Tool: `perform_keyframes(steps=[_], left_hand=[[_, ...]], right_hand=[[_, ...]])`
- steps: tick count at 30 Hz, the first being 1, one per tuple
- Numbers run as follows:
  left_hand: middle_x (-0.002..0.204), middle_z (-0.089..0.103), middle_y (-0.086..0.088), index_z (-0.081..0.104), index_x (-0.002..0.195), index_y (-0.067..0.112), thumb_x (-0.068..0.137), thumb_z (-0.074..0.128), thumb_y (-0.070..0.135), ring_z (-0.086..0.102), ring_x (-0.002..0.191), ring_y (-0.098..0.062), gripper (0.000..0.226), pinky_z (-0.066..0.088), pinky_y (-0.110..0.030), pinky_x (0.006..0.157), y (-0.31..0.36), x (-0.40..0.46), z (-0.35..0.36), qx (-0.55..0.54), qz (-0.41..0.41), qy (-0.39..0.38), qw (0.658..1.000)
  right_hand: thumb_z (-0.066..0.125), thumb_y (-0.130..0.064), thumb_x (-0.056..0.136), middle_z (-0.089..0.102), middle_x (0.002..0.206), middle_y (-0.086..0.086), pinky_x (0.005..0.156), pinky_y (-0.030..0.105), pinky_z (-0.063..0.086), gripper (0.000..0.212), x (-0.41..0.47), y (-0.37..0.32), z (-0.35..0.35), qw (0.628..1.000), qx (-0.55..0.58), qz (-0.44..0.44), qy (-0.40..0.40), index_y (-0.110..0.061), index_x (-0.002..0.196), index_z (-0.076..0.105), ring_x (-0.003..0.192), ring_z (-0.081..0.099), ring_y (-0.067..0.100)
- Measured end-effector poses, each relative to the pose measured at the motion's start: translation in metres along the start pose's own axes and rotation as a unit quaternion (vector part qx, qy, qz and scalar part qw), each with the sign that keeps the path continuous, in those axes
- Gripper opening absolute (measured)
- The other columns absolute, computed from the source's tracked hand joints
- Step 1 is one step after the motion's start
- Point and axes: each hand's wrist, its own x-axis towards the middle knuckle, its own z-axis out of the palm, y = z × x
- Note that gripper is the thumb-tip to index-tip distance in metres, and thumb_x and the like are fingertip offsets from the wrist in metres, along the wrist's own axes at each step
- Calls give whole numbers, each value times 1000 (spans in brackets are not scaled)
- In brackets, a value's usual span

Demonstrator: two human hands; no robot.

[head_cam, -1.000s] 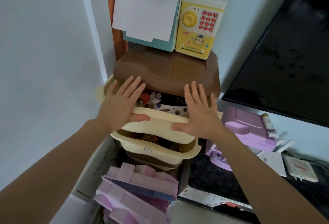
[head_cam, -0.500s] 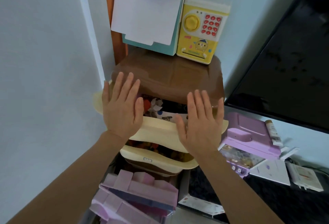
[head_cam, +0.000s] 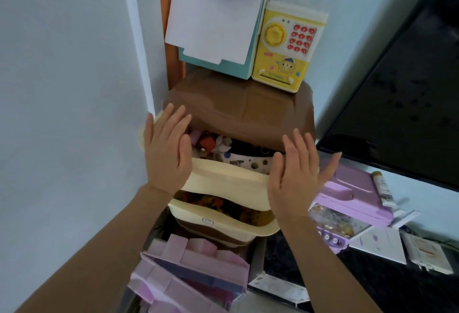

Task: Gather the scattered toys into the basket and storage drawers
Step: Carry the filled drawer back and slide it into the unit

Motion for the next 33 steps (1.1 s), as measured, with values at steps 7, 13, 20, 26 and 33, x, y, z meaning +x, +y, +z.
perform_keyframes(steps=[7, 13, 20, 26, 33], left_hand=[[122, 63, -11, 65, 114, 5, 99, 21, 29, 48, 126, -29, 53, 8, -38, 116, -21, 16, 25, 34, -5, 48, 998], [107, 68, -17, 70, 99, 1, 94, 29, 21, 56, 109, -35, 45, 29, -44, 106, -39, 55, 103, 0, -29, 98, 995], [97, 69, -19, 71, 91, -1, 99, 22, 29, 54, 102, -28, 58, 33, -26, 98, -48, 51, 113, -35, -10, 163, 986], [107, 65, -18, 67, 101, 0, 94, 30, 21, 54, 106, -34, 43, 27, -23, 102, -47, 49, 96, -20, -20, 49, 998], [155, 15, -12, 22, 146, 10, 95, 32, 25, 10, 143, -28, 54, 5, -46, 116, 17, -7, 52, -80, -362, -54, 927]], right_hand=[[32, -30, 95, 67, 117, 6, 112, 53, 15, 43, 13, 9, 28, 999, 7, -20, 44, -9, 108, 68, 119, 57, 24], [37, -26, 92, 71, 106, 7, 103, 42, 36, 40, 48, 27, 81, 998, -4, -48, 45, -8, 98, 73, 104, 65, 26], [36, -28, 93, 73, 100, 7, 93, 35, 43, 43, 44, 35, 89, 990, 12, -95, 99, -8, 94, 74, 96, 66, 23], [42, -24, 89, 72, 102, 5, 94, 35, 40, 35, 44, 32, 80, 995, 2, -83, 56, -9, 96, 73, 96, 66, 24], [34, -35, 94, 62, 125, 9, 107, 43, 28, 45, 52, 29, 46, 990, 1, -50, -134, -9, 115, 64, 118, 54, 30]])
